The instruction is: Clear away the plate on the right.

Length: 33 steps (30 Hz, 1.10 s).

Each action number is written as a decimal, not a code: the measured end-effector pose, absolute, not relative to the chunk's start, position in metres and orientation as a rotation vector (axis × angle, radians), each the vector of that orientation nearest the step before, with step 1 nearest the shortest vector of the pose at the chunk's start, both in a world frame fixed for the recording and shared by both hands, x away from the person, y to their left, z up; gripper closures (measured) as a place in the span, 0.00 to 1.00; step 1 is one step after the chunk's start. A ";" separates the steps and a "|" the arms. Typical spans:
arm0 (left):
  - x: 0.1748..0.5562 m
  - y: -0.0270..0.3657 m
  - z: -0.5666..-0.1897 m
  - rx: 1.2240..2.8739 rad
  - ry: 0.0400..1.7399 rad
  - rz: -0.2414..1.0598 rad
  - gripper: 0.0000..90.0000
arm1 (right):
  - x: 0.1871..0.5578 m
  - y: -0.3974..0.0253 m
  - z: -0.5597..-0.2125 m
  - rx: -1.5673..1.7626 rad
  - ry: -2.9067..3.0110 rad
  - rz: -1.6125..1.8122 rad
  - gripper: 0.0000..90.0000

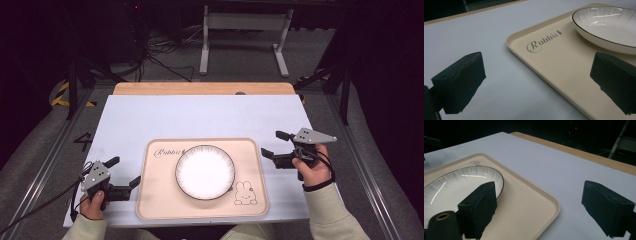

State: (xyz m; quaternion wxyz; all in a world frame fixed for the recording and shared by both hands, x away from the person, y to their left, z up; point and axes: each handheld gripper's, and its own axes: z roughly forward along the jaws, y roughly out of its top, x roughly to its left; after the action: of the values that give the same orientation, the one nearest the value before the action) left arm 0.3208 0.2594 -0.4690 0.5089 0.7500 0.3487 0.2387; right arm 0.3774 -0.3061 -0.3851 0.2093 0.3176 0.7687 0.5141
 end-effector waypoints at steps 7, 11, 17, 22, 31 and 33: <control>0.321 0.260 -0.469 1.807 0.837 0.573 0.00 | 0.379 -0.322 -0.397 0.894 2.085 1.463 0.14; 0.321 0.260 -0.469 1.803 0.837 0.569 0.00 | 0.378 -0.329 -0.406 0.907 2.065 1.473 0.14; 0.321 0.260 -0.469 1.803 0.837 0.571 0.00 | 0.375 -0.335 -0.420 0.916 2.063 1.493 0.14; 0.321 0.261 -0.469 1.804 0.834 0.571 0.00 | 0.373 -0.338 -0.429 0.925 2.057 1.509 0.14; 0.321 0.261 -0.469 1.801 0.837 0.565 0.00 | 0.369 -0.344 -0.450 1.011 2.036 1.499 0.14; 0.321 0.261 -0.469 1.794 0.839 0.561 0.00 | 0.369 -0.347 -0.453 1.047 2.012 1.506 0.12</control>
State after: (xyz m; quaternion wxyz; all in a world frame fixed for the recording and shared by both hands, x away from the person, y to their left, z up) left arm 0.3209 0.2607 -0.4690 0.5153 0.7470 0.3492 0.2336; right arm 0.3693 -0.3467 -0.4532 0.2080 0.3763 0.7228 0.5409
